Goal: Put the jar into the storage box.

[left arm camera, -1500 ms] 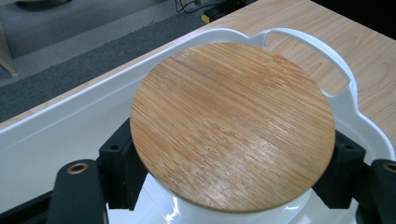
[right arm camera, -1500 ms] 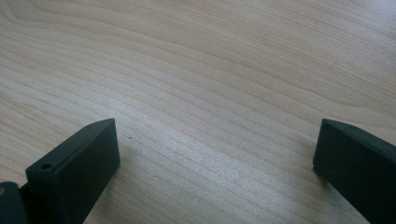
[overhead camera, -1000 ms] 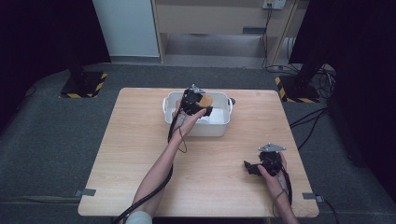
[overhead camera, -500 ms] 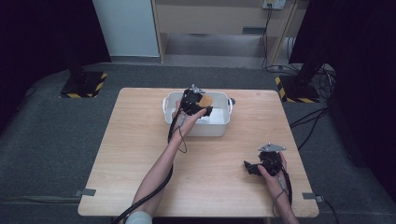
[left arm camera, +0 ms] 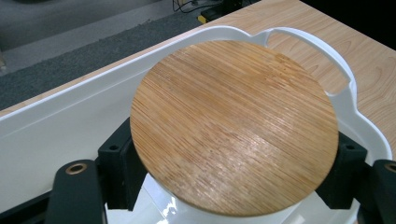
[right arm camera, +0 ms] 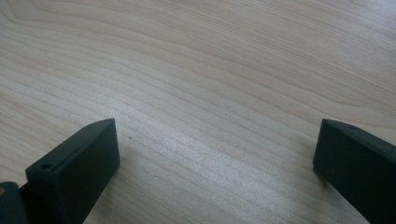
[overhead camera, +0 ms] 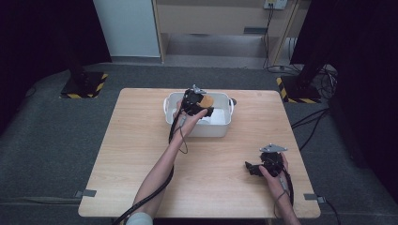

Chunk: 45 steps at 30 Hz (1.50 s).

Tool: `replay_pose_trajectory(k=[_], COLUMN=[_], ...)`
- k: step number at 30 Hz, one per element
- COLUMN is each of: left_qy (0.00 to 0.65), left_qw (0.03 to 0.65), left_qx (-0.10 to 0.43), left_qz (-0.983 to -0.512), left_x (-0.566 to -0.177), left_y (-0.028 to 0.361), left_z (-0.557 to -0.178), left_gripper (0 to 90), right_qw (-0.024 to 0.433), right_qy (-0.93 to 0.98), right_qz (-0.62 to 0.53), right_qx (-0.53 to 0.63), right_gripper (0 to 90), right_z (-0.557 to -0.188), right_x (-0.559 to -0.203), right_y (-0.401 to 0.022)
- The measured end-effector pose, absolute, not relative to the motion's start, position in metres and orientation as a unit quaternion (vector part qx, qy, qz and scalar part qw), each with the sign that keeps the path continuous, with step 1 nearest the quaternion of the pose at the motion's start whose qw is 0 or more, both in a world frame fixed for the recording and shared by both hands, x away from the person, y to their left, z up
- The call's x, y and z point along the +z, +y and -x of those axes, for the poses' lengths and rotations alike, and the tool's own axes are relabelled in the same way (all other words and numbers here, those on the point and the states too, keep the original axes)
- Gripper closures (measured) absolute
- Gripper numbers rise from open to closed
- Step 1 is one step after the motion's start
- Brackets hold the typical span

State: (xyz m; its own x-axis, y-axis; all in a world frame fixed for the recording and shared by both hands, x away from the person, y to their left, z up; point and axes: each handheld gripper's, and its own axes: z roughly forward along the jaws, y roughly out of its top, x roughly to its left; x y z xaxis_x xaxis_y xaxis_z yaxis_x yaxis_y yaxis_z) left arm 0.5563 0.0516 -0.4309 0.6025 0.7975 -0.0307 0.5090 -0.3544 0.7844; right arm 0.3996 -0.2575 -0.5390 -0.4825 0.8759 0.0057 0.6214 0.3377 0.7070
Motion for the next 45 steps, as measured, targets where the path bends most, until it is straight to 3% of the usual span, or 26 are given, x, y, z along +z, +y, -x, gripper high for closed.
replay_pose_trajectory(k=[3, 9, 13, 31, 45], left_qy=[0.41, 0.418, 0.418, 0.403, 0.419], left_qw=[0.394, 0.395, 0.401, 0.414, 0.418], left_qx=[0.179, 0.179, 0.178, 0.198, 0.219], left_qz=[-0.803, -0.798, -0.796, -0.792, -0.776], left_x=[-0.432, -0.434, -0.431, -0.396, -0.378], left_y=[0.051, 0.052, 0.053, 0.06, 0.114], left_z=[-0.557, -0.557, -0.556, -0.536, -0.5], left_gripper=[22.2, 4.9, 1.0, 0.8, 0.5], right_qw=[0.193, 0.192, 0.192, 0.192, 0.193], right_qy=[0.795, 0.795, 0.795, 0.795, 0.795], right_qz=[-0.471, -0.471, -0.471, -0.471, -0.471], right_qx=[0.331, 0.331, 0.331, 0.331, 0.331], right_gripper=[0.7, 0.7, 0.7, 0.7, 0.7], right_z=[-0.4, -0.4, -0.4, -0.4, -0.4], right_x=[-0.539, -0.539, -0.539, -0.539, -0.539], right_y=[-0.258, -0.258, -0.258, -0.258, -0.258])
